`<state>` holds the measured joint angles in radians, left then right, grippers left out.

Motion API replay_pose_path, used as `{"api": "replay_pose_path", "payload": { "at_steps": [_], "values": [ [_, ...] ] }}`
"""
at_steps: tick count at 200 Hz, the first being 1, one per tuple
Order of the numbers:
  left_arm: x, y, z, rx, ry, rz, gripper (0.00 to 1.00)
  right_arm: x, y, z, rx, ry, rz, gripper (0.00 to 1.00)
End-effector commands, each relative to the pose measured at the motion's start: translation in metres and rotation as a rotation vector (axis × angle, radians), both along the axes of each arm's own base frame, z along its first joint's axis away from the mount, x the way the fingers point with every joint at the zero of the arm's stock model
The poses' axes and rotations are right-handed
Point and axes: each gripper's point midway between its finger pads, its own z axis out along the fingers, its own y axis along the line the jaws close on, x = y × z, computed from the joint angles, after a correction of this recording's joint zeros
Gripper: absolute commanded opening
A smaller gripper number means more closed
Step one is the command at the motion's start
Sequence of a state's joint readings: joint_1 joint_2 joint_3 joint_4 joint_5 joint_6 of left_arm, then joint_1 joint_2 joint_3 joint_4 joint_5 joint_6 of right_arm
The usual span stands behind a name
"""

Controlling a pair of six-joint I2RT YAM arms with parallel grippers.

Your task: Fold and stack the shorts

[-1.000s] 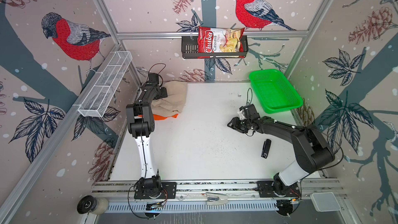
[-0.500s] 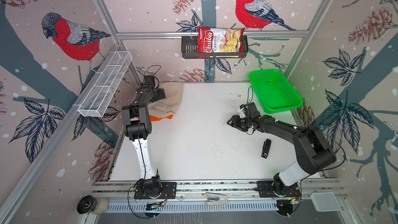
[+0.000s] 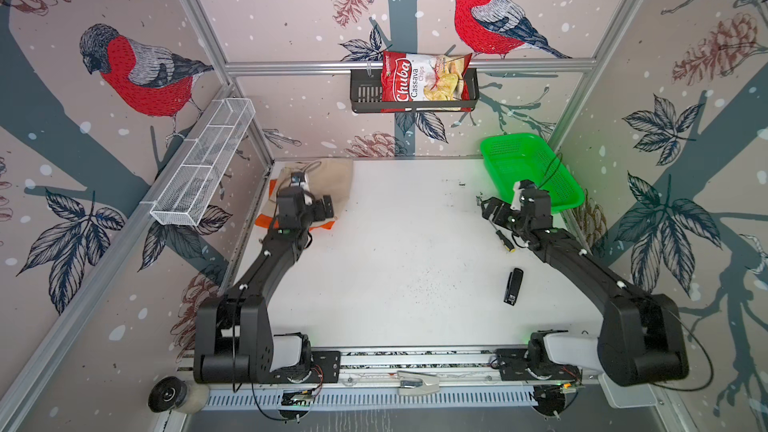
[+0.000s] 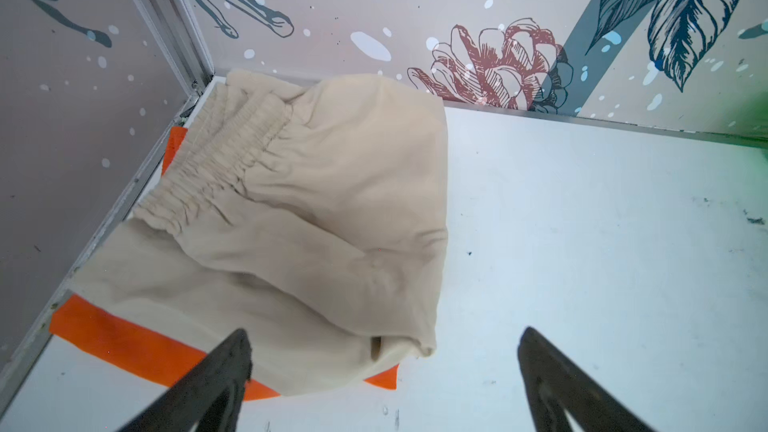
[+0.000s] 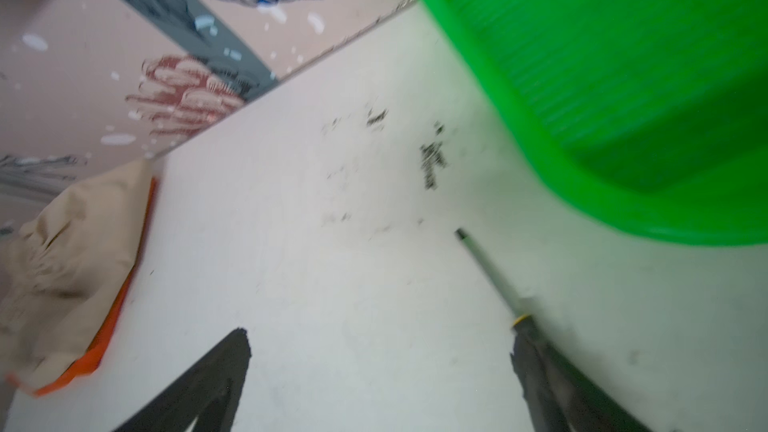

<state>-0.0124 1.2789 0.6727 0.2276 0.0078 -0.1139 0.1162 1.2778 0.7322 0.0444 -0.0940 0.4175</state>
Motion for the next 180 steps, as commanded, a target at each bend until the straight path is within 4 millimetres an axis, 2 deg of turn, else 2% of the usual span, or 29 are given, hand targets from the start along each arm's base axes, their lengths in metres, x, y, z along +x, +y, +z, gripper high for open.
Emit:
{"api": "replay_pose_path", "payload": {
  "at_steps": [1, 6, 27, 49, 58, 73, 90, 106, 122, 130, 136, 149, 164, 180],
  "values": [
    [-0.004, 0.008, 0.038, 0.032, -0.299, 0.042, 0.98, 0.011, -0.031, 0.015, -0.144, -0.164, -0.014, 0.99],
    [-0.009, 0.010, 0.029, 0.039, -0.297, 0.050, 0.98, 0.008, -0.036, 0.022, -0.160, -0.198, -0.017, 1.00],
    [-0.022, 0.014, -0.004, 0.051, -0.259, 0.074, 0.99, 0.001, -0.054, 0.013, -0.242, -0.249, -0.023, 0.99],
    [-0.027, 0.010, -0.027, 0.044, -0.262, 0.050, 0.99, -0.012, -0.066, 0.003, -0.314, -0.303, -0.043, 0.99],
    [-0.026, 0.012, -0.026, 0.043, -0.299, 0.065, 0.99, -0.017, -0.069, 0.000, -0.324, -0.325, -0.059, 1.00],
    [-0.020, 0.012, -0.031, 0.064, -0.248, 0.059, 0.99, -0.023, -0.072, -0.005, -0.317, -0.353, -0.079, 0.99],
    [-0.021, 0.014, -0.022, 0.109, -0.308, 0.057, 0.99, -0.028, -0.072, -0.009, -0.299, -0.380, -0.091, 0.99],
    [-0.036, 0.019, -0.012, 0.138, -0.394, 0.081, 0.99, -0.031, -0.072, -0.012, -0.289, -0.407, -0.098, 1.00],
    [-0.051, 0.031, -0.025, 0.109, -0.411, 0.163, 0.99, -0.035, -0.072, -0.012, -0.284, -0.445, -0.105, 0.99],
    [-0.059, 0.032, -0.024, 0.125, -0.464, 0.164, 0.99, -0.034, -0.072, -0.012, -0.281, -0.448, -0.107, 1.00],
    [-0.063, 0.033, -0.011, 0.128, -0.542, 0.173, 0.99, -0.033, -0.071, -0.010, -0.283, -0.458, -0.103, 0.99],
    [-0.072, 0.040, -0.016, 0.116, -0.521, 0.216, 0.99, -0.031, -0.072, -0.005, -0.279, -0.486, -0.113, 1.00],
    [-0.067, 0.058, -0.024, 0.082, -0.466, 0.339, 0.99, -0.024, -0.071, -0.010, -0.283, -0.471, -0.105, 1.00],
    [-0.052, 0.051, -0.026, 0.104, -0.441, 0.293, 0.99, -0.018, -0.073, -0.012, -0.301, -0.458, -0.109, 0.99]
  ]
}}
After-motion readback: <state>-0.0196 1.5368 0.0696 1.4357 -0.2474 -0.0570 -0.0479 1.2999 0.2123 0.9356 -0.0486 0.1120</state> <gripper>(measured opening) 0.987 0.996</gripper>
